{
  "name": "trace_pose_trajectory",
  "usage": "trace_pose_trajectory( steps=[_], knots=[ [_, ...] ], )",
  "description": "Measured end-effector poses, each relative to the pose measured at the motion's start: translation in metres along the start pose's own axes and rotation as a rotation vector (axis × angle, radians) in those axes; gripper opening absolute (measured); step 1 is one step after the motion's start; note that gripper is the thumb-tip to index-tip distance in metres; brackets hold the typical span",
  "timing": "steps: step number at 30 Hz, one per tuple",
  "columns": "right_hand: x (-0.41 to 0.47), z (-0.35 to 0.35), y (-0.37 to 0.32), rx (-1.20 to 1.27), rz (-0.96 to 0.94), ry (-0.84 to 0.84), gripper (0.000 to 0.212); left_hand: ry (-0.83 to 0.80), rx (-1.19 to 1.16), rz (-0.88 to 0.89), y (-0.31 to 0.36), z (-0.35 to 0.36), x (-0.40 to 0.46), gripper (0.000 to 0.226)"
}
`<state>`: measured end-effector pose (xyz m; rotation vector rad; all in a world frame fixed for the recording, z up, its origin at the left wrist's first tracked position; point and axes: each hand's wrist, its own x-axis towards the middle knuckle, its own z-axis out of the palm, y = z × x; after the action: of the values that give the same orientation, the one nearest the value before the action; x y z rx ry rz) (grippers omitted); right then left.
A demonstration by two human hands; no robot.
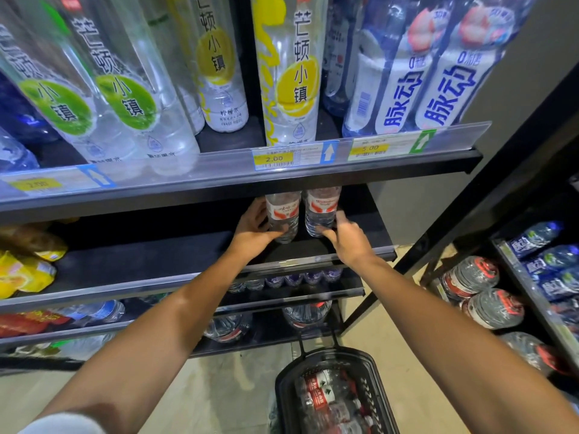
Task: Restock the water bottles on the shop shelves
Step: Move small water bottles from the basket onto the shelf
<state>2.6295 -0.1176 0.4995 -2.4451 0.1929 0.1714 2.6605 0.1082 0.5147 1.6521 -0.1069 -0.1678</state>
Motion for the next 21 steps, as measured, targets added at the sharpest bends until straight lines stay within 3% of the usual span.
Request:
trace_pose_trajectory(
  steps=[4,7,14,21],
  knots=[
    [0.001,0.003,0.0,0.042,0.009,-0.005,0.039,-0.025,0.077,-0.003,-0.002,0.001,-0.006,0.074],
    [0.002,0.001,-0.004,0.18,0.045,-0.036,0.039,0.053,0.142,0.022,-0.006,0.005,-0.015,0.081],
    [-0.002,0.003,-0.012,0.106,0.061,-0.006,0.039,0.192,0.19,0.014,-0.014,0.014,-0.014,0.051],
    [0.005,0.0,-0.011,0.049,0.089,-0.034,0.055,0.181,0.098,-0.026,-0.018,0.019,0.002,0.056]
  ],
)
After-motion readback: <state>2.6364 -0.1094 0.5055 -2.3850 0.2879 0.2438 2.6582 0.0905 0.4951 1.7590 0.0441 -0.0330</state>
